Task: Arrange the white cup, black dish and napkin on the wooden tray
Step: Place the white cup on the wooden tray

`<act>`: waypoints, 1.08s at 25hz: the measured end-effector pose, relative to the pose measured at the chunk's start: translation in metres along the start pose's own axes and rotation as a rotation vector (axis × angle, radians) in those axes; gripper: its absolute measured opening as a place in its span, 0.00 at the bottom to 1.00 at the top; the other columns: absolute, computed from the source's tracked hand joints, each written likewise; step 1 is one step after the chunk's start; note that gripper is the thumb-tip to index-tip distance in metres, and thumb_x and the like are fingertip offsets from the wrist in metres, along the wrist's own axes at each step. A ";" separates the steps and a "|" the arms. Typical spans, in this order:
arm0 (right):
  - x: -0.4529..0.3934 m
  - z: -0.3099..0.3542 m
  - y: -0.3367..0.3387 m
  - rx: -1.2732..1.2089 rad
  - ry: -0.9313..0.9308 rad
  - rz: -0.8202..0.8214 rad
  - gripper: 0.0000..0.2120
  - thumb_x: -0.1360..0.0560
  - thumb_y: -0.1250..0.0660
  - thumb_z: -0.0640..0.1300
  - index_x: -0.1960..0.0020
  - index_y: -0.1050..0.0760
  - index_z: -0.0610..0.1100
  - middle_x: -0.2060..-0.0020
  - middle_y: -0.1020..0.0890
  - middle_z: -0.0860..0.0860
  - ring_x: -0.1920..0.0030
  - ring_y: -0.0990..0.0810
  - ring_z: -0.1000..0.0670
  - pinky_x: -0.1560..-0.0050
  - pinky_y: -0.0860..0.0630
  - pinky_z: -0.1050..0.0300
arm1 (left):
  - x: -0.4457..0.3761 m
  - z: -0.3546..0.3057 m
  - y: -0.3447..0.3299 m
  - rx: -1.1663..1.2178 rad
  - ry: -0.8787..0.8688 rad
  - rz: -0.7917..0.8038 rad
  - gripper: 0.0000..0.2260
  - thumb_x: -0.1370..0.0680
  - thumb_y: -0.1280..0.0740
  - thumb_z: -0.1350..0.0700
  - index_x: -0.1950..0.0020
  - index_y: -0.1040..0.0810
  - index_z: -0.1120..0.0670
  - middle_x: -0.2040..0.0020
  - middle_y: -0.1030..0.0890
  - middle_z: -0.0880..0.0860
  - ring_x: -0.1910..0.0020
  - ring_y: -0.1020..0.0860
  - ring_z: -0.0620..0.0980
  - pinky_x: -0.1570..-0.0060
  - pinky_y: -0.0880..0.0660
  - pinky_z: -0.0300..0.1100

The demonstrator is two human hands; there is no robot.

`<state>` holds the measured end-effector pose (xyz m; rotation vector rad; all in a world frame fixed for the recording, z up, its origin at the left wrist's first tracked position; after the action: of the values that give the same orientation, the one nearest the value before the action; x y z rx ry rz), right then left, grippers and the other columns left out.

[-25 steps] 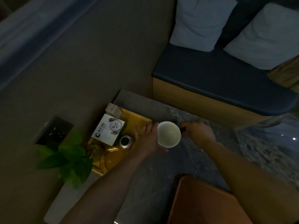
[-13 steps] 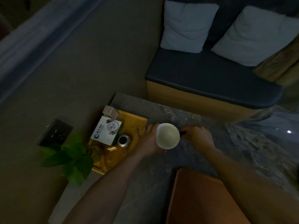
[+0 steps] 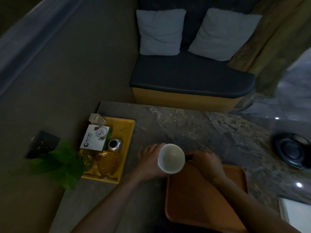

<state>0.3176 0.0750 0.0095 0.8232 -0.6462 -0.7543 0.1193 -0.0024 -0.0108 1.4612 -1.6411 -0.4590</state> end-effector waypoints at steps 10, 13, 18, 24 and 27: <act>0.072 -0.034 -0.029 -0.086 -0.179 -0.062 0.07 0.27 0.29 0.51 0.50 0.20 0.59 0.50 0.17 0.57 0.48 0.23 0.54 0.50 0.23 0.51 | 0.008 -0.020 -0.043 -0.023 -0.053 0.240 0.48 0.35 0.22 0.42 0.23 0.48 0.42 0.23 0.41 0.46 0.24 0.49 0.54 0.26 0.45 0.57; 0.079 -0.037 -0.035 -0.076 -0.224 -0.073 0.07 0.27 0.30 0.51 0.49 0.20 0.58 0.51 0.17 0.56 0.48 0.24 0.53 0.49 0.25 0.48 | 0.003 -0.025 -0.046 -0.051 -0.050 0.274 0.47 0.33 0.23 0.44 0.22 0.50 0.41 0.22 0.42 0.46 0.23 0.51 0.55 0.26 0.47 0.60; 0.082 -0.035 -0.038 -0.091 -0.230 -0.130 0.08 0.27 0.29 0.52 0.48 0.20 0.58 0.52 0.17 0.56 0.50 0.23 0.52 0.50 0.25 0.47 | -0.006 -0.026 -0.047 -0.079 -0.101 0.282 0.46 0.31 0.24 0.43 0.22 0.49 0.43 0.22 0.41 0.46 0.23 0.50 0.57 0.25 0.47 0.57; 0.085 -0.037 -0.049 -0.066 -0.266 -0.134 0.09 0.27 0.30 0.53 0.47 0.21 0.57 0.52 0.18 0.56 0.51 0.23 0.53 0.50 0.27 0.51 | -0.014 -0.018 -0.055 -0.093 -0.091 0.256 0.43 0.28 0.26 0.48 0.22 0.50 0.42 0.21 0.43 0.46 0.23 0.50 0.55 0.25 0.47 0.58; 0.086 -0.036 -0.050 -0.048 -0.282 -0.145 0.08 0.27 0.30 0.53 0.48 0.22 0.58 0.54 0.19 0.56 0.51 0.23 0.53 0.53 0.29 0.53 | -0.011 -0.011 -0.063 0.037 -0.014 0.203 0.44 0.28 0.26 0.47 0.21 0.50 0.43 0.22 0.40 0.48 0.23 0.47 0.55 0.25 0.45 0.58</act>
<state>0.3771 -0.0015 -0.0324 0.7316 -0.8220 -1.0252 0.1663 -0.0043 -0.0558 1.3025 -1.7961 -0.3273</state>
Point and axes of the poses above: each hand's wrist, its own x-axis away from the middle knuckle, its own y-axis out of the back of the hand, z = x × y, the point moved 6 cm from there along -x, towards the middle knuckle
